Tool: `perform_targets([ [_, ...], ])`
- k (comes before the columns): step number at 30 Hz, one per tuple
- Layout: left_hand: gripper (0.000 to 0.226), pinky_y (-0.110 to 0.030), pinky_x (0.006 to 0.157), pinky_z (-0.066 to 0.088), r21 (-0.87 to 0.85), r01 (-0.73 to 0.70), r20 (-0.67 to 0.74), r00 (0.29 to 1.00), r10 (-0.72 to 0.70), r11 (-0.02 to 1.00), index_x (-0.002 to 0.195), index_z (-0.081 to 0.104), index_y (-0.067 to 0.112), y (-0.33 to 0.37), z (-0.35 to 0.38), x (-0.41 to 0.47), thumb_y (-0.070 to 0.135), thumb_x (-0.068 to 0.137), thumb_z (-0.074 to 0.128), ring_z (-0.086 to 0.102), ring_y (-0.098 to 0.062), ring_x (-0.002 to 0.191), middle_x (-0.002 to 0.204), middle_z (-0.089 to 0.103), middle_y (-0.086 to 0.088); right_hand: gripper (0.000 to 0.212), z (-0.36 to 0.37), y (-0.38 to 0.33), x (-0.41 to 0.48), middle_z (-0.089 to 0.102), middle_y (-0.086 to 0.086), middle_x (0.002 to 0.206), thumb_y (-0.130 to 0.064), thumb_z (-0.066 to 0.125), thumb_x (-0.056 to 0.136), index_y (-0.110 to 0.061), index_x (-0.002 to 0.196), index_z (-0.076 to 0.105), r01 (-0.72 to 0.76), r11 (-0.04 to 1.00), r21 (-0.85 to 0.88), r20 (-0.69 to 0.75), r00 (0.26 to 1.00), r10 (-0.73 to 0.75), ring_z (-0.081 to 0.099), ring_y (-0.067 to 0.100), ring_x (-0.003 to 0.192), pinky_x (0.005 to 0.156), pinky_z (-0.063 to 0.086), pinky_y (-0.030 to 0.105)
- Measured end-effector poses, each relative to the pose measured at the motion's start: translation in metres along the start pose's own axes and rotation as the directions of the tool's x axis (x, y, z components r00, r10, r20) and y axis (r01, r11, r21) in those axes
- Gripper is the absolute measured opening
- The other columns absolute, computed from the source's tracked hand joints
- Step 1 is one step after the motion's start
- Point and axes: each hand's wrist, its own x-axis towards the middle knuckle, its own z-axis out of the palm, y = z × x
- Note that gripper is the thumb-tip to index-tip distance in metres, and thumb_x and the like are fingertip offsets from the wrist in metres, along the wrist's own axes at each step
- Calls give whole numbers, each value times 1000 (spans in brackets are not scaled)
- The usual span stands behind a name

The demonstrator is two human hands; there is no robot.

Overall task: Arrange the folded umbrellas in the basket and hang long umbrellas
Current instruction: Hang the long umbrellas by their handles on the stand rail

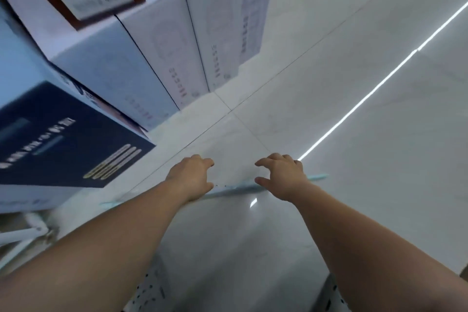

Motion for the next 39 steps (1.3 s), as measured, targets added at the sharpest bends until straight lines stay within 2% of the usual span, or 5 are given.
perform_targets([
  [7,54,-34,92,49,-116,173,72,984,-166,978,146,46,28,-13,101,70,47,97,53,57,-28,122,142,56,-5,51,101,17,68,51,-4,138,-58,55,91,-41,139,49,29,1000,-2,84,996,-29,46,23,127,106,36,40],
  [11,60,-29,57,53,-412,280,150,959,-239,867,156,29,34,-18,146,82,44,101,49,68,-28,81,149,47,-13,43,129,30,86,53,-2,134,-51,52,93,-41,135,52,3,999,-39,108,994,1,48,26,124,104,37,40],
  [15,56,-38,91,54,-586,320,199,947,-251,745,151,27,48,-22,170,80,46,100,49,59,-37,119,149,48,-12,38,139,35,96,52,-3,130,-43,51,94,-44,132,54,-16,999,-30,82,996,19,47,25,119,100,36,38],
  [22,25,-26,52,42,-864,380,282,909,-308,331,126,52,33,-19,176,86,21,103,51,48,-20,59,77,59,-7,30,146,46,104,52,-8,125,-41,48,96,-45,124,58,22,999,34,91,995,-25,43,23,117,100,32,40],
  [39,17,-29,64,41,-961,272,241,912,-331,49,101,61,33,100,4,-87,23,90,69,58,-21,73,85,66,-4,4,-74,42,-99,56,-20,80,-35,56,96,-37,99,56,-26,990,135,5,1000,26,56,10,85,93,34,36],
])
